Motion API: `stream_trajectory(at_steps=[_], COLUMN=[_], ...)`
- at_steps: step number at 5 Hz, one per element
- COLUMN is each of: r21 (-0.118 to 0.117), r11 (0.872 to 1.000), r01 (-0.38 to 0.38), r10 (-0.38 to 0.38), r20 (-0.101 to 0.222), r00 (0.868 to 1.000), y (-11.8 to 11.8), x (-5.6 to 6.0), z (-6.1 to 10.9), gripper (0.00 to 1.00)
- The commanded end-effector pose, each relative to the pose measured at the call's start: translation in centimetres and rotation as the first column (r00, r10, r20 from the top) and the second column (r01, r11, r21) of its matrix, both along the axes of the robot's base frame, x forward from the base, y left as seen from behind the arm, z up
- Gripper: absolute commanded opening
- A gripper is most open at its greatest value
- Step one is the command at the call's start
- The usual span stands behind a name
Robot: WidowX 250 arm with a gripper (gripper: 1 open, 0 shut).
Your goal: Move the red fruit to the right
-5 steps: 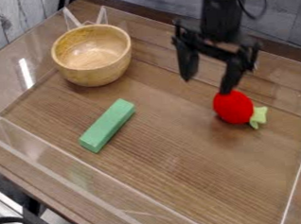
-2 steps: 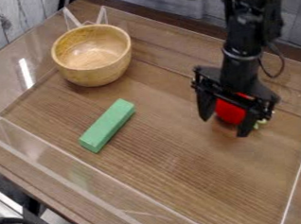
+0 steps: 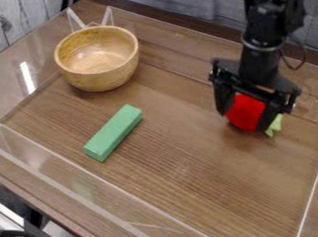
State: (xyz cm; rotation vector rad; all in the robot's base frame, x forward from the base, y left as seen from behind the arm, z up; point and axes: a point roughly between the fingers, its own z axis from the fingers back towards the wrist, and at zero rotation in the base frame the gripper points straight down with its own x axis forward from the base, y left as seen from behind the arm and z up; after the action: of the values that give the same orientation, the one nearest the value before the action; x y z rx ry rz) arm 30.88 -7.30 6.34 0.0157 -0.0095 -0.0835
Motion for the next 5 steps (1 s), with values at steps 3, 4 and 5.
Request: stream_trajectory(at_steps=[3, 4, 5], r21=[-0.025, -0.026, -0.031], r11=[0.992, 0.992, 0.993], r01=[-0.125, -0.122, -0.117], r10=[0.127, 0.124, 0.119], r20=[0.069, 0.074, 0.077], r00=[0.99, 0.99, 0.99], y=[-0.1, -0.7, -0.9], x=[0.3, 0.3, 0.2], z=[2.3, 2.4, 2.8], gripper=[1.0, 1.0, 1.0])
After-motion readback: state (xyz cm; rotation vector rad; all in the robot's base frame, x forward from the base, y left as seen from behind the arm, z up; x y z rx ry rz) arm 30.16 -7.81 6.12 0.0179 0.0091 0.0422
